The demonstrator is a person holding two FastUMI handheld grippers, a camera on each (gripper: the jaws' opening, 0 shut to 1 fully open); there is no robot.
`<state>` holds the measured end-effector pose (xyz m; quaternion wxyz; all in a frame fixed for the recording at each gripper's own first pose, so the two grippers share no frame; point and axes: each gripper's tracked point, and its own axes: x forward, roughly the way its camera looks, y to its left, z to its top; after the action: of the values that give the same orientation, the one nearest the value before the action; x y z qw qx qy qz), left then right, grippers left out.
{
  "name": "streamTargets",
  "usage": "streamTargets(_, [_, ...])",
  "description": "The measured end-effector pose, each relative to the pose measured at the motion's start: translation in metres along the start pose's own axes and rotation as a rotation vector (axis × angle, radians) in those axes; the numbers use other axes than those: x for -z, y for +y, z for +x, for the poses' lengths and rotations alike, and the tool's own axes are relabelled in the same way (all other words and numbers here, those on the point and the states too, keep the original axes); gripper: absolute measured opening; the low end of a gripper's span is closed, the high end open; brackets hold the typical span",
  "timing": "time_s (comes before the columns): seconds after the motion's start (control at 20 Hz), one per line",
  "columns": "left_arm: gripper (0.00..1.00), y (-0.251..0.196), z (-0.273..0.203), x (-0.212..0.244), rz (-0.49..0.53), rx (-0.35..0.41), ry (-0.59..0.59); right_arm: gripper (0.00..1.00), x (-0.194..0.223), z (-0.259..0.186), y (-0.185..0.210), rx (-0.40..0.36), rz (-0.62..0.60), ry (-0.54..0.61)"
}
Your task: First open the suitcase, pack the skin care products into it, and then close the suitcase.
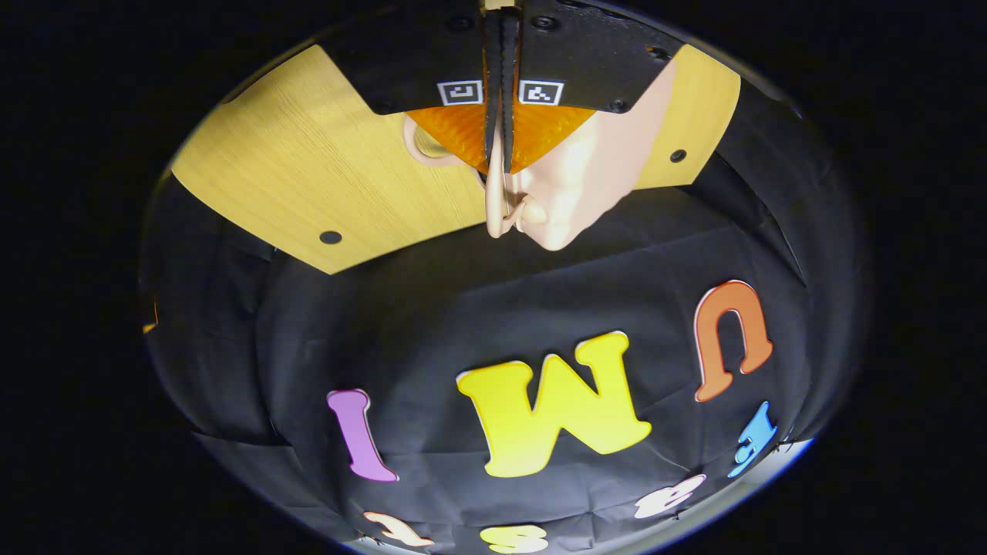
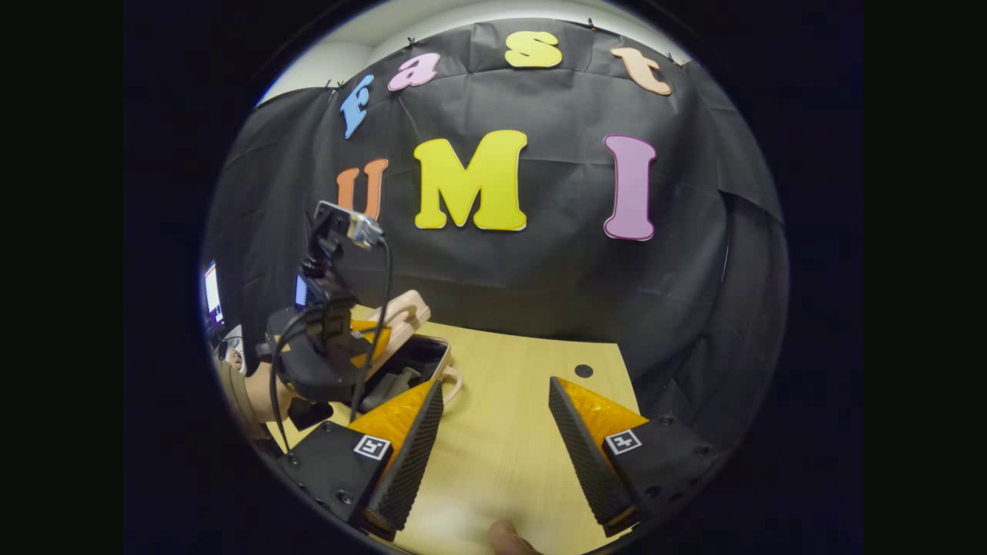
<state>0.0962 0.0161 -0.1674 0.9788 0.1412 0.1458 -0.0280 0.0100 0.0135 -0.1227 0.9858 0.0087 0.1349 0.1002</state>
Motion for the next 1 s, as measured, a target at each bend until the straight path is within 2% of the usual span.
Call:
streamTargets(0.3, [0.03,-0.036,0.023,0.038,0.071,0.013,0.098,0.82,0.020,-0.011,-0.032,0.059,0.045,0.031])
streamTargets(0.45, [0.03,-0.059,0.039,0.069,0.130,0.022,0.190,0.82,0.030,-0.020,-0.045,0.086,0.048,0.040])
streamTargets(0.6, [0.04,-0.065,0.046,0.062,0.205,-0.019,0.186,0.82,0.031,-0.028,-0.052,0.097,0.051,0.036])
streamTargets(0.8, [0.06,-0.068,0.062,0.063,0.266,-0.006,0.213,0.82,0.036,-0.032,-0.056,0.100,0.058,0.036])
streamTargets(0.85, [0.08,-0.068,0.065,0.063,0.271,0.001,0.209,0.82,0.035,-0.033,-0.057,0.100,0.058,0.036])
streamTargets(1.0, [0.39,-0.072,0.060,0.053,0.255,0.011,0.170,0.82,0.030,-0.037,-0.056,0.105,0.049,0.019])
